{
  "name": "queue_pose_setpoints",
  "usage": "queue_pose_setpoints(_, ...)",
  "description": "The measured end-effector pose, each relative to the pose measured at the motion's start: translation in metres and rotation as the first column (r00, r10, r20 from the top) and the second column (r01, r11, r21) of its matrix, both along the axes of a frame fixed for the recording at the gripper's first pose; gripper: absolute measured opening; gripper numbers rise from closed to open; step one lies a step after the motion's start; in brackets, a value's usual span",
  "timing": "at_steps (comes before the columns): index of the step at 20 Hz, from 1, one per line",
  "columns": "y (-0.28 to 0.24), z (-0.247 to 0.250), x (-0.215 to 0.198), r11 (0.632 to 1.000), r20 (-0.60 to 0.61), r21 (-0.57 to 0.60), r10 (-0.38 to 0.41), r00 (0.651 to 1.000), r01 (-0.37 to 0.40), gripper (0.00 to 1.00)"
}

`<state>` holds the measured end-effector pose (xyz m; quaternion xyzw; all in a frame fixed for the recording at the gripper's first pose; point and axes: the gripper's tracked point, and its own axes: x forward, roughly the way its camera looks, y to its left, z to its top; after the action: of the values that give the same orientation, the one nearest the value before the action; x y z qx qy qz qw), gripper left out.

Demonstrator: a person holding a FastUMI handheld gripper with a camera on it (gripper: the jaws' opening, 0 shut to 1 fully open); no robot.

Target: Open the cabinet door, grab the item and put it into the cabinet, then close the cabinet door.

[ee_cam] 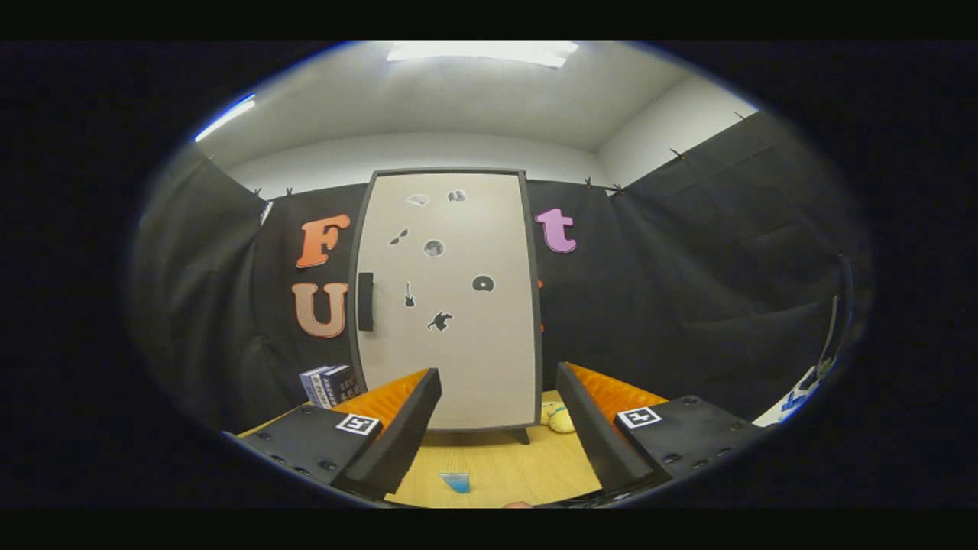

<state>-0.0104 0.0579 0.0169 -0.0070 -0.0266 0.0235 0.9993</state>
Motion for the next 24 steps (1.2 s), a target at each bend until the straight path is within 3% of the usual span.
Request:
queue_pose_setpoints(11, 0.042, 0.023, 0.02, 0.999, -0.03, 0.013, 0.047, 0.998, -0.046, 0.97)
queue_pose_setpoints(24, 0.164, 0.038, 0.125, 0.99, -0.073, -0.07, 0.117, 0.99, -0.122, 0.97)
